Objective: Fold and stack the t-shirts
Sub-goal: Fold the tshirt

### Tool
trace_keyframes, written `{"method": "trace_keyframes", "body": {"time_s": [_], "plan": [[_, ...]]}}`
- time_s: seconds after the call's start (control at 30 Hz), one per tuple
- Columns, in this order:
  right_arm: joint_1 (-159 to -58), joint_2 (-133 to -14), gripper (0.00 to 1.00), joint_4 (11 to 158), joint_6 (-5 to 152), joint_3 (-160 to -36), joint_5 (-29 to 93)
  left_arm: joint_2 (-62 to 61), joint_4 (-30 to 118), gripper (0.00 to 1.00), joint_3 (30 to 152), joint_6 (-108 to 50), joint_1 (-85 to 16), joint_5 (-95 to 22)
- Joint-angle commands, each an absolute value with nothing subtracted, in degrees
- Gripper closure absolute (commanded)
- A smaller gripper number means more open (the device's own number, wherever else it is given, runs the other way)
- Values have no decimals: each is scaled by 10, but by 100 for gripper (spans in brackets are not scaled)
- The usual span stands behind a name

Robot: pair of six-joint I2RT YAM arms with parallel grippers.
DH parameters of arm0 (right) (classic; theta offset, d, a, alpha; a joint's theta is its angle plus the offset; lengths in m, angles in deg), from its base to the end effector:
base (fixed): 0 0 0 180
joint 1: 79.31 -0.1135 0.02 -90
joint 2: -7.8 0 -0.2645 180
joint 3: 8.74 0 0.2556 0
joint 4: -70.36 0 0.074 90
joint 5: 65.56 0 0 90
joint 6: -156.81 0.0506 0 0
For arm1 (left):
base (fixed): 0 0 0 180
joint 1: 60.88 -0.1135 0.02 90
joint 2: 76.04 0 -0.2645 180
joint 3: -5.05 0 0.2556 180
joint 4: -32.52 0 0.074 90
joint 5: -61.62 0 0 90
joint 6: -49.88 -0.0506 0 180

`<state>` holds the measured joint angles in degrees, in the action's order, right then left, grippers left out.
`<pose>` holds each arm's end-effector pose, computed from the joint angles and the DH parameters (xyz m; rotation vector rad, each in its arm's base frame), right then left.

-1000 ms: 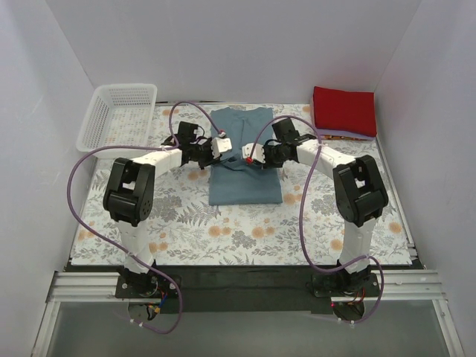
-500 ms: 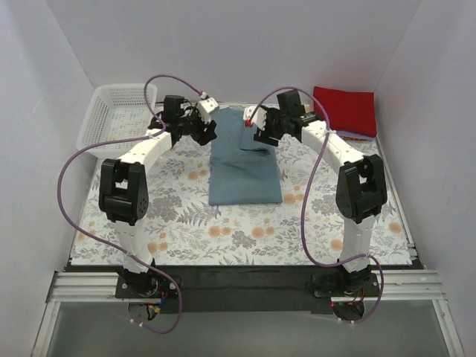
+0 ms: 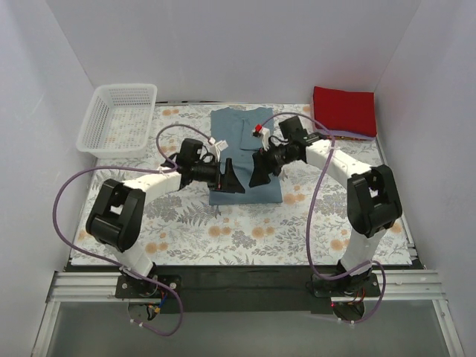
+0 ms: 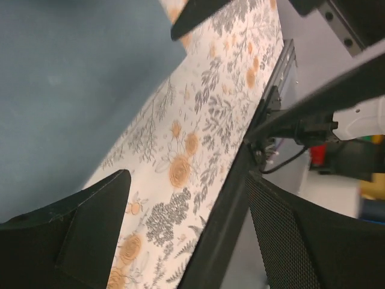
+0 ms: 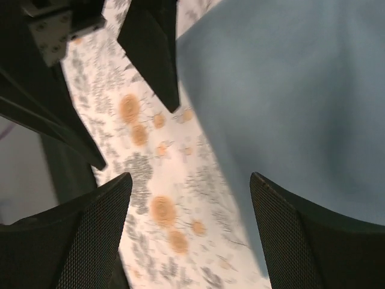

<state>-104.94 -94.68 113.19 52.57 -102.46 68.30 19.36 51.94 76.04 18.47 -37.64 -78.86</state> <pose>0.3441 0.2040 0.2462 -1.1169 2.1079 1.0281 0.3101 -0.1756 0.1977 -0.2912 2.6316 -1.6494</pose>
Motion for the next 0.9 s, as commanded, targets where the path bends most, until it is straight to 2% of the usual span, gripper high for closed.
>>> {"method": "trace_keyframes", "body": {"time_s": [0.0, 0.13, 0.37, 0.63, 0.73, 0.87], "plan": [[-1059, -961, 15, 1081, 664, -959, 776, 209, 409, 24, 708, 333, -372, -835], [-1052, -994, 14, 1033, 686, -906, 761, 240, 396, 23, 680, 332, -382, -805], [-994, -1055, 15, 991, 693, -817, 759, 316, 378, 24, 635, 321, -459, -834], [-964, -1039, 16, 1005, 681, -768, 807, 294, 334, 24, 556, 340, -502, -886], [-954, -992, 16, 1079, 629, -793, 809, 254, 381, 23, 574, 315, -530, -931], [-947, -891, 17, 1156, 527, -845, 747, 151, 548, 21, 644, 141, -537, -918]]}}
